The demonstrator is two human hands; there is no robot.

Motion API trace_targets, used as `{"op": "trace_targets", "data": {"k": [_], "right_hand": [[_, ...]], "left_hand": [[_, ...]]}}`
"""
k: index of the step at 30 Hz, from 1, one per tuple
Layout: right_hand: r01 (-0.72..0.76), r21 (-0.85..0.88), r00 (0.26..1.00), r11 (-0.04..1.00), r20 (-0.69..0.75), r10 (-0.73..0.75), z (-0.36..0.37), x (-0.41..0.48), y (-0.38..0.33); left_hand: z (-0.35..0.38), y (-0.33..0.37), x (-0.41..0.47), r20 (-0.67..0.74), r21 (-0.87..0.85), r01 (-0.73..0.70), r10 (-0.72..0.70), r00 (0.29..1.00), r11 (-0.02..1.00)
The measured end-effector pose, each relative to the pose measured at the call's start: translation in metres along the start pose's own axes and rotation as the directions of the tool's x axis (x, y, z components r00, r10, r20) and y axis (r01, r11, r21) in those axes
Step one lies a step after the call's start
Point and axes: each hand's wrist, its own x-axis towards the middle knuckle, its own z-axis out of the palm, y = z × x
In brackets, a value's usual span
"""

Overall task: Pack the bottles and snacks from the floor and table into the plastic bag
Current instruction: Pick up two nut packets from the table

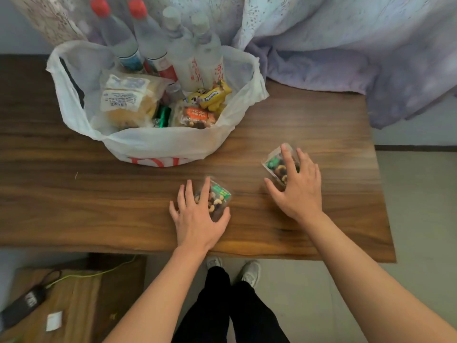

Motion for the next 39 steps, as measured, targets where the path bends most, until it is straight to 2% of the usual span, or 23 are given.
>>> {"op": "trace_targets", "data": {"k": [7, 15, 20, 26, 31, 39], "right_hand": [[-0.011, -0.056, 1.000, 0.998, 0.026, 0.013, 0.011, 0.002, 0.006], [-0.031, -0.051, 0.999, 0.998, -0.039, 0.029, 0.016, 0.010, 0.006], [-0.098, 0.060, 0.994, 0.993, -0.033, 0.100, 0.011, 0.015, 0.002], [-0.116, 0.083, 0.993, 0.990, -0.009, 0.117, 0.004, 0.012, -0.002], [-0.107, 0.115, 0.989, 0.988, -0.087, 0.118, -0.017, 0.008, -0.020], [-0.090, 0.208, 0.985, 0.974, -0.129, 0.118, -0.081, 0.011, -0.063]], "left_hand": [[0.006, -0.009, 0.000, -0.078, 0.078, -0.025, 0.031, 0.996, 0.997], [0.004, -0.008, 0.004, -0.066, 0.121, -0.057, 0.066, 0.996, 0.991], [-0.001, 0.000, 0.010, -0.060, 0.075, -0.002, 0.007, 0.998, 0.997], [-0.009, 0.000, 0.013, -0.051, 0.031, 0.028, -0.026, 0.998, 0.999], [-0.035, 0.004, 0.010, -0.126, -0.005, 0.026, -0.027, 0.992, 1.000], [-0.105, 0.021, 0.009, -0.230, -0.055, 0.017, -0.029, 0.973, 0.998]]}}
